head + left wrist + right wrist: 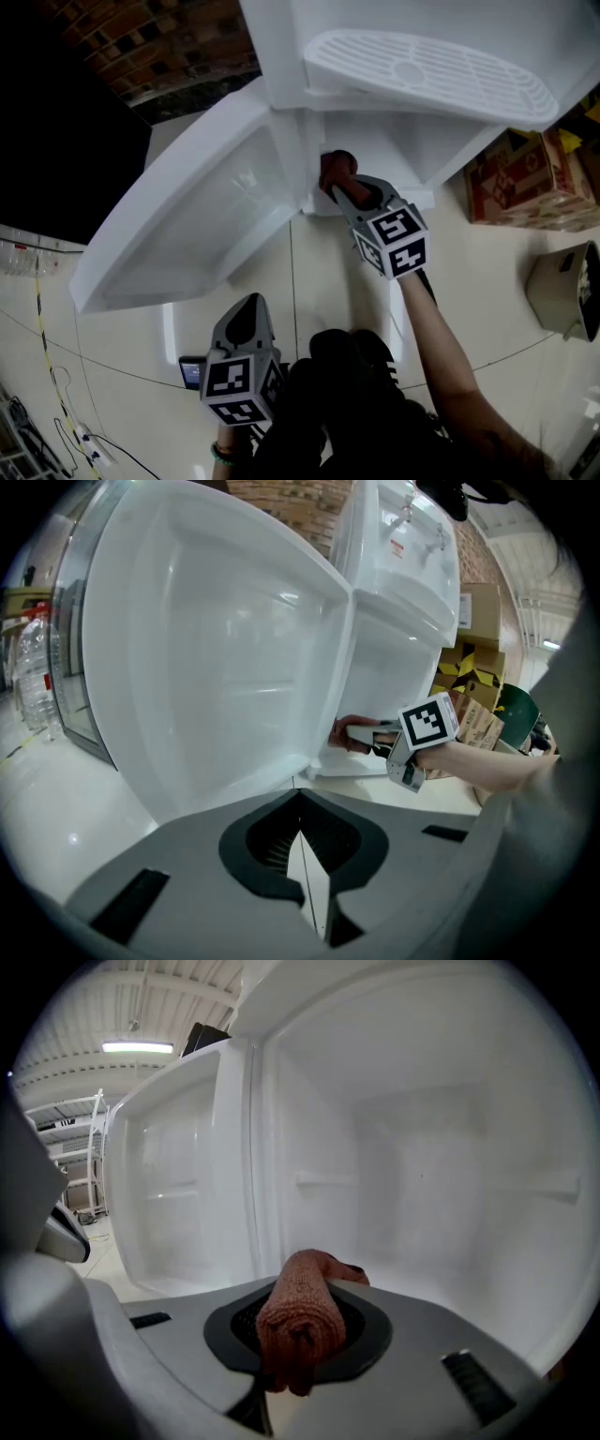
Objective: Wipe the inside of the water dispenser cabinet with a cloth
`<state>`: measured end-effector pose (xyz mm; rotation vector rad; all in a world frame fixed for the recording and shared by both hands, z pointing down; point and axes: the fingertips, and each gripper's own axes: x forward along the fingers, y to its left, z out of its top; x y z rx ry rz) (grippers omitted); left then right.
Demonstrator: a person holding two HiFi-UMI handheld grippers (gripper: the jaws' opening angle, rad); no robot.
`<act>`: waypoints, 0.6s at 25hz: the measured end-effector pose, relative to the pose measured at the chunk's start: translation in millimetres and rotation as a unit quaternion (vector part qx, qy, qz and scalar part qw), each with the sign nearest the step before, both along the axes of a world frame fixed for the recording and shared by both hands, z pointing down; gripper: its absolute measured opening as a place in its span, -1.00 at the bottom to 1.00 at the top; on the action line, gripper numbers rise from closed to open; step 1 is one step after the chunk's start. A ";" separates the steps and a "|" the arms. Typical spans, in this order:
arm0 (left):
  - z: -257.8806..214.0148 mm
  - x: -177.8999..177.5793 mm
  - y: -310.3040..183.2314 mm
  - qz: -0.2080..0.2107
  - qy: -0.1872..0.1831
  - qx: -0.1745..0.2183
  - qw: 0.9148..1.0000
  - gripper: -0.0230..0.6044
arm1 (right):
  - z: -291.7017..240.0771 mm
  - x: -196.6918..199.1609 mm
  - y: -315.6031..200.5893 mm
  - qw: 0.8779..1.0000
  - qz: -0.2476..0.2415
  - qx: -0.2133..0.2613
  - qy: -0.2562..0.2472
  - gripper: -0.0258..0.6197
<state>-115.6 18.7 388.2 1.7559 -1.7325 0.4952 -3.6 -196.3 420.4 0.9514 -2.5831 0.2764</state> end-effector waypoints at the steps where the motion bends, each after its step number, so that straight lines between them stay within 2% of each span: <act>1: 0.9 0.2 -0.1 -0.001 0.001 -0.001 1.000 -0.91 | -13.2 2.0 -6.7 1.000 0.004 0.013 -0.006 -0.68; 4: 3.8 0.4 -1.0 -0.001 0.002 -0.003 1.000 -0.91 | -62.8 9.8 -32.6 0.997 0.023 0.062 -0.036 -0.68; 9: 4.6 -3.6 -4.5 -0.006 0.005 -0.003 1.000 -0.91 | -138.4 15.8 -67.1 0.985 0.048 0.139 -0.085 -0.68; 12: 4.3 -7.2 -5.2 -0.010 0.007 -0.004 1.000 -0.91 | -147.9 12.4 -83.7 0.982 0.055 0.144 -0.108 -0.68; 15: 5.2 -11.8 -5.9 -0.015 0.008 -0.005 1.000 -0.91 | -126.3 4.3 -97.1 0.985 0.058 0.119 -0.111 -0.68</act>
